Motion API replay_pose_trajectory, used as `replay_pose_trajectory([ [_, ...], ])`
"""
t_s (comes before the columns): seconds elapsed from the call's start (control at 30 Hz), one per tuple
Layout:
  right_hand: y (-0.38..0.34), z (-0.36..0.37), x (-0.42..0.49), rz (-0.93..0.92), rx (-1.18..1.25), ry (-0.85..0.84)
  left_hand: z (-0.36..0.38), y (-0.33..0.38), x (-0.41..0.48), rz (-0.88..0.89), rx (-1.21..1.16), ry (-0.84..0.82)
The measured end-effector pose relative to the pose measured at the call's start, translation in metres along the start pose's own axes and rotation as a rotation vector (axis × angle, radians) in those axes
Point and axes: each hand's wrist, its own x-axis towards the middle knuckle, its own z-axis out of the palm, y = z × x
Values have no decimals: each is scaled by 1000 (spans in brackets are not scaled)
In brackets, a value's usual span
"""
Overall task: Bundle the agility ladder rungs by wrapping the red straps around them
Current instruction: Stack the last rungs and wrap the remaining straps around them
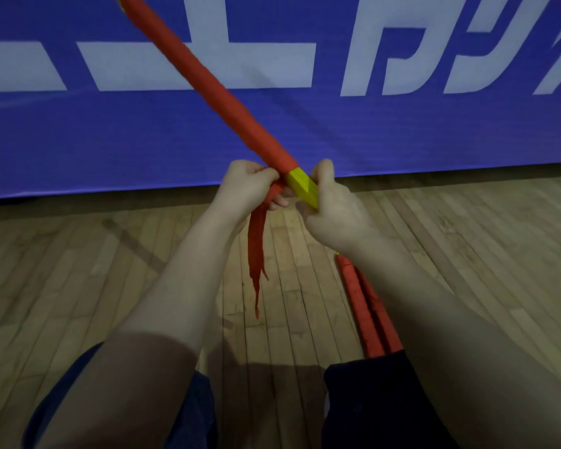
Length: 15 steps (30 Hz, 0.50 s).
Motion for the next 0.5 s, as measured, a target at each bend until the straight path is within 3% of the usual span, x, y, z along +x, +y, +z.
replay_pose_trajectory([
  [0.1, -6, -1, -2, 7, -3, 50, -3, 6, -1, -70, -134, -54],
  [0.2, -9, 1, -4, 14, 59, -3, -9, 5, -3, -88, -189, -135],
  [0.3, -8, 9, 0, 79, 321, -110, -9, -3, -6, 34, -14, -85],
  [0.5, -11, 0, 0, 229, 724, -266, -18, 2, 0, 93, 0, -35],
])
